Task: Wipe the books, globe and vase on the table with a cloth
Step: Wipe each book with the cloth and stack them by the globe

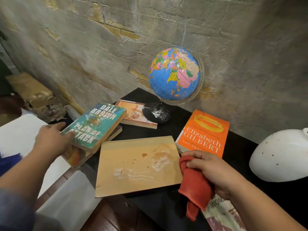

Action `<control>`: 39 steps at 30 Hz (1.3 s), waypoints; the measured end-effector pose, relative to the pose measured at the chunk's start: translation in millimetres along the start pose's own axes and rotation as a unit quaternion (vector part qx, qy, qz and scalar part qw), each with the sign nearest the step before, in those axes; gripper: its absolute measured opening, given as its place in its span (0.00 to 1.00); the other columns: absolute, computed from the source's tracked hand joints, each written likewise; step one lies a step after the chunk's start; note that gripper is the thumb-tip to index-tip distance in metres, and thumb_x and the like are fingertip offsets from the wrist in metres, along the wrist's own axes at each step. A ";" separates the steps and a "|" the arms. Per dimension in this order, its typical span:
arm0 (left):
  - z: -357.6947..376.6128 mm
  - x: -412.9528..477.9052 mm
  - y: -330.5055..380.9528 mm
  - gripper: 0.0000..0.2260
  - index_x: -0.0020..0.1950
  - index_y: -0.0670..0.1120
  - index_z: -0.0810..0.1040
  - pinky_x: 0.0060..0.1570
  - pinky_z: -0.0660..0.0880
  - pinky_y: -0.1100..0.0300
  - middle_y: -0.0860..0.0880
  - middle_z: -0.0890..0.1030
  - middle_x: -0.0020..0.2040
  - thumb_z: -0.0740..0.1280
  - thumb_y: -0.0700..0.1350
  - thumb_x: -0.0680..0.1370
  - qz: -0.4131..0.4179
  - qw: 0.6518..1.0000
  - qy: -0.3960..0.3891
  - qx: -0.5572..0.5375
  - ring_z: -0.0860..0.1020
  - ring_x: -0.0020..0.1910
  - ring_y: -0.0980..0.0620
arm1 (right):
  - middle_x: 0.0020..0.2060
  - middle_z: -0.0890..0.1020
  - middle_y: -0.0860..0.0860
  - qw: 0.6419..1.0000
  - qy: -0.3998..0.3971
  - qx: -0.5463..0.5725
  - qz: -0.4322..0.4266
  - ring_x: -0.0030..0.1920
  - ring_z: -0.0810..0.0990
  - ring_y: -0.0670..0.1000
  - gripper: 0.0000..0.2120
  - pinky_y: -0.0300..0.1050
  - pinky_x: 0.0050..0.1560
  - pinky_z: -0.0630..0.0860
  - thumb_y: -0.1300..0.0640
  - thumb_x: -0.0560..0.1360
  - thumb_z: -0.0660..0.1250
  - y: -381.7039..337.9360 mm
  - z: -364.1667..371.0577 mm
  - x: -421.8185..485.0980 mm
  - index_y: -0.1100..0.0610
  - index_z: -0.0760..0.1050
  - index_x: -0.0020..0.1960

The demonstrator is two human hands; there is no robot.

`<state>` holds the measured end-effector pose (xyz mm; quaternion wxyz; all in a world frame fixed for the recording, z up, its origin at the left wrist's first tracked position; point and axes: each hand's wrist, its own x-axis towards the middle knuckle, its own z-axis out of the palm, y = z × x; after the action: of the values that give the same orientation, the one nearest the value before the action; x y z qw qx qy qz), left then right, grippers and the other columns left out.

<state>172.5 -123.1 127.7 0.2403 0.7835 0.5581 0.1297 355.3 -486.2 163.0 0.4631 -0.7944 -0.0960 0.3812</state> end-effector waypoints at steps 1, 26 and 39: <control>-4.1 -11.4 5.5 0.18 0.65 0.48 0.76 0.52 0.76 0.44 0.39 0.75 0.60 0.65 0.53 0.77 0.028 0.999 0.029 0.001 0.76 0.54 0.39 | 0.48 0.84 0.54 1.000 0.008 -0.017 0.006 0.49 0.83 0.57 0.12 0.55 0.54 0.80 0.62 0.73 0.68 0.7 -2.4 1.0 0.47 0.82 0.50; 28.3 -123.9 -17.3 0.39 0.74 0.67 0.51 0.53 0.78 0.43 0.42 0.84 0.51 0.69 0.39 0.75 -0.033 0.875 -0.381 -0.297 0.83 0.49 0.43 | 0.52 0.70 0.42 0.892 0.087 -0.381 -0.225 0.57 0.72 0.45 0.15 0.35 0.55 0.64 0.53 0.77 0.67 20.8 30.2 28.0 0.45 0.77 0.63; 34.4 -122.8 -14.4 0.39 0.75 0.64 0.51 0.51 0.80 0.45 0.43 0.83 0.50 0.68 0.38 0.75 -0.037 0.884 -0.364 -0.291 0.83 0.47 0.43 | 0.52 0.70 0.43 0.885 0.089 -0.379 -0.256 0.53 0.71 0.43 0.15 0.31 0.54 0.61 0.54 0.78 0.66 19.7 29.0 37.2 0.45 0.76 0.64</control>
<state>134.8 -242.3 98.9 0.6481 0.6497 0.3970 -0.0167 356.9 -459.0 119.7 0.2152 -0.8875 -0.3916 0.1121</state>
